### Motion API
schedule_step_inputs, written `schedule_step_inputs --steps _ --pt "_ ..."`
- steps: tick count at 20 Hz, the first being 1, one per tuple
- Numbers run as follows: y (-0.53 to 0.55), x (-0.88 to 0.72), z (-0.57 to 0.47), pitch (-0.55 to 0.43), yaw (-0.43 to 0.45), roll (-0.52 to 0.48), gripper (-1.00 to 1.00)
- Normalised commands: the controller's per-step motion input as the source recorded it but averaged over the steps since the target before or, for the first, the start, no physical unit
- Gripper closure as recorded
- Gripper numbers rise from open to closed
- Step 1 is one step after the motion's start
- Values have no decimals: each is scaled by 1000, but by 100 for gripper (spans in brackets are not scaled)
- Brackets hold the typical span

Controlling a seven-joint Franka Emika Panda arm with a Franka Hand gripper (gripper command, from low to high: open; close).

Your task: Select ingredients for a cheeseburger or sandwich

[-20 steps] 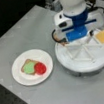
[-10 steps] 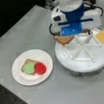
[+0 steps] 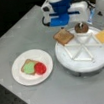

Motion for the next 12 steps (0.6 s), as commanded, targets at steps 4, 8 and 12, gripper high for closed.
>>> schedule_step_inputs --steps 4,8,12 --pt "-384 43 194 183 -148 335 -100" --pt "-396 183 127 204 -19 401 -100" --pt "-353 311 53 166 61 455 -100"
